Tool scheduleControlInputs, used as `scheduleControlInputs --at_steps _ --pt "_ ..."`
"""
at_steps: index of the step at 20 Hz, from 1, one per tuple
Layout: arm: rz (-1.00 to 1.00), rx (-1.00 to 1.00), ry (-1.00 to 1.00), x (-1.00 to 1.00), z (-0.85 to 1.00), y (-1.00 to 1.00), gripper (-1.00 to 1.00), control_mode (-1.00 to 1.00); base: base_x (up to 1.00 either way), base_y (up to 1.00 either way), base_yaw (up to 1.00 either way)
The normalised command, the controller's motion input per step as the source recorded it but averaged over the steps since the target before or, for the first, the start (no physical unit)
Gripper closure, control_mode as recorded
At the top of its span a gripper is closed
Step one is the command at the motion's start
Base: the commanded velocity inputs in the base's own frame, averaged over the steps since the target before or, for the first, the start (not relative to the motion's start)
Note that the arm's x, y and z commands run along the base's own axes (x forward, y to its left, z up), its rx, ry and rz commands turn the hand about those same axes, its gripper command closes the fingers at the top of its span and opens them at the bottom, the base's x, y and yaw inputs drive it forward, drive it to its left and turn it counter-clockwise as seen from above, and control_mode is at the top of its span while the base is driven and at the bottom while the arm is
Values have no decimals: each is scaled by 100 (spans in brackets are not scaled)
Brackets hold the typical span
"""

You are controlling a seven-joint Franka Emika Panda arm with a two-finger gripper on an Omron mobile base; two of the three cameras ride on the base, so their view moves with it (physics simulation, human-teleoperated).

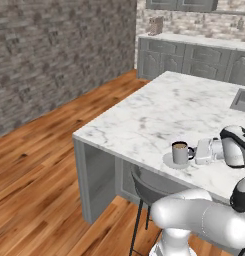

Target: Pick the cup of tea, navigate to the dining table, and place it on the saucer.

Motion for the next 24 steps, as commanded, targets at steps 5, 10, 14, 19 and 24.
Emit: scheduleControlInputs --at_steps 5,10,14,19,24 --pt "0 0 0 24 -19 -4 100 -100 0 0 0" --pt "0 0 0 20 -5 -5 100 -100 0 0 0" --pt "0 0 0 0 -5 -15 100 -100 0 0 0" --pt "0 0 0 0 -15 -1 100 -100 0 0 0" --pt "0 0 -1 0 -20 0 100 -100 0 0 0"
